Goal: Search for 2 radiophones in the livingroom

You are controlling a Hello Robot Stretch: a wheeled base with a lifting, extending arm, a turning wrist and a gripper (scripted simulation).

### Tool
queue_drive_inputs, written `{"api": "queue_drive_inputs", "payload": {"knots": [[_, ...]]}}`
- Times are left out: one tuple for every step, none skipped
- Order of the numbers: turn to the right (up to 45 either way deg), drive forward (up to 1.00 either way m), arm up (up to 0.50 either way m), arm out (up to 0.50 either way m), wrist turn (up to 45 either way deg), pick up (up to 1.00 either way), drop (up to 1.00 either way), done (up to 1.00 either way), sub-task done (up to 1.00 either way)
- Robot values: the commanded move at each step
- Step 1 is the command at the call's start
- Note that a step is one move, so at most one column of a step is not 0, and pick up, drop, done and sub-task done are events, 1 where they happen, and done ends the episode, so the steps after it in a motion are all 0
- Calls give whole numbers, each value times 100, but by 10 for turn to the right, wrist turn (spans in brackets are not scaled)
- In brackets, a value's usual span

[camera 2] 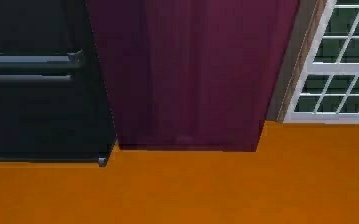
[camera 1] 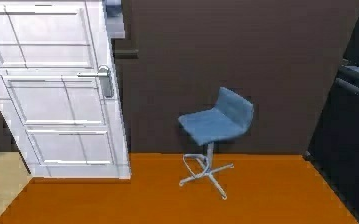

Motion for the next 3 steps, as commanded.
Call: {"api": "queue_drive_inputs", "payload": {"knots": [[-420, 0, 0, 0, 0, 0, 0, 0, 0], [0, 35, 0, 0, 0, 0, 0, 0, 0], [-330, 0, 0, 0, 0, 0, 0, 0, 0]]}}
